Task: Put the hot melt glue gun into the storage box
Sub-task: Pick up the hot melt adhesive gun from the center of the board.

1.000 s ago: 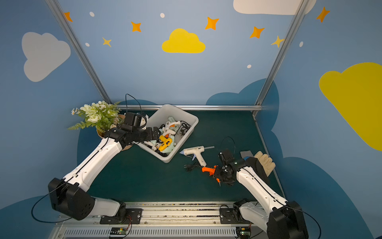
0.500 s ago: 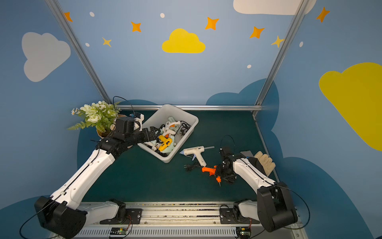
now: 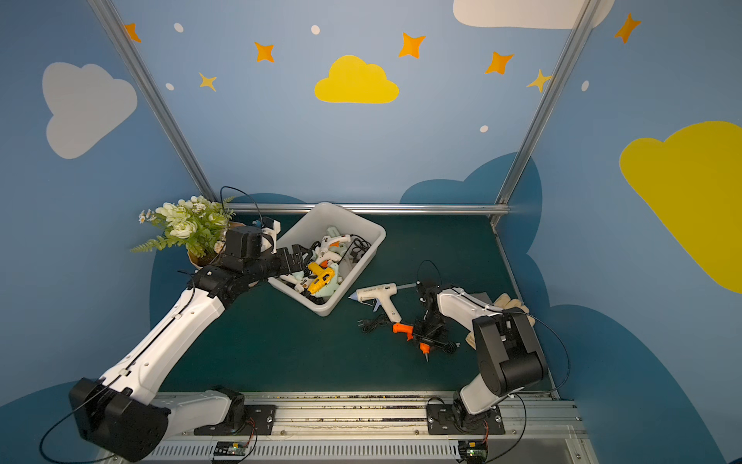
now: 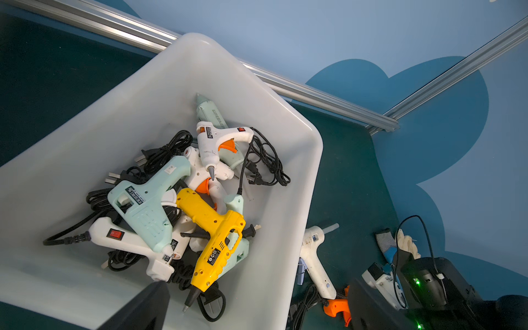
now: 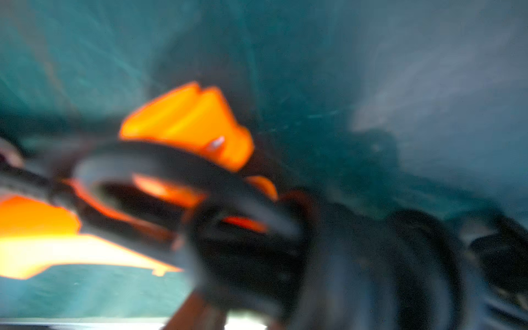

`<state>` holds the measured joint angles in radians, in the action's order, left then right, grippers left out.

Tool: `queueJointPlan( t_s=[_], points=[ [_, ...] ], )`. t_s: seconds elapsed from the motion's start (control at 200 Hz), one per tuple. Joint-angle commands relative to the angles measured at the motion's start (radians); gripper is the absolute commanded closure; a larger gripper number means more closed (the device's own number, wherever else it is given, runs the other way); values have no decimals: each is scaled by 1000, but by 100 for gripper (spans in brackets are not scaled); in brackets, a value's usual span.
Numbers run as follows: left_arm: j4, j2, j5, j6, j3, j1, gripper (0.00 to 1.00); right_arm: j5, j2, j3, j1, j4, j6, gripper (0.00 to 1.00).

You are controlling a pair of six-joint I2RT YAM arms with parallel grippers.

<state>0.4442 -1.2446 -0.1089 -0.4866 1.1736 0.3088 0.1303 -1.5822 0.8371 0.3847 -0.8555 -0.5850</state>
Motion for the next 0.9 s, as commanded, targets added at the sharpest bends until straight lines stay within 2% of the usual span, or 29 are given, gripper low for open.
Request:
queueJointPlan(
  t_s=[0.0,0.07,0.14,0.516,0.646,0.801,0.896],
  points=[
    [-17,3,-3,-4,-3,0,0,36,-34,-2,50,62,-8,75],
    [-15,5,-5,-6,-3,1,0,23,-9,10,71,24,-16,86],
    [-15,7,-3,-9,-5,0,0,7,28,22,86,-18,-23,92],
    [-30,21,-39,-18,-15,1,0,-94,305,144,115,-229,-40,98],
    [-55,19,-117,-8,-15,1,0,-101,402,163,118,-221,-20,100],
    [-107,0,-316,1,-11,18,0,-99,501,168,118,-159,-16,100],
    [-113,-20,-380,13,-3,58,0,-110,553,167,117,-105,-37,100]
  ],
)
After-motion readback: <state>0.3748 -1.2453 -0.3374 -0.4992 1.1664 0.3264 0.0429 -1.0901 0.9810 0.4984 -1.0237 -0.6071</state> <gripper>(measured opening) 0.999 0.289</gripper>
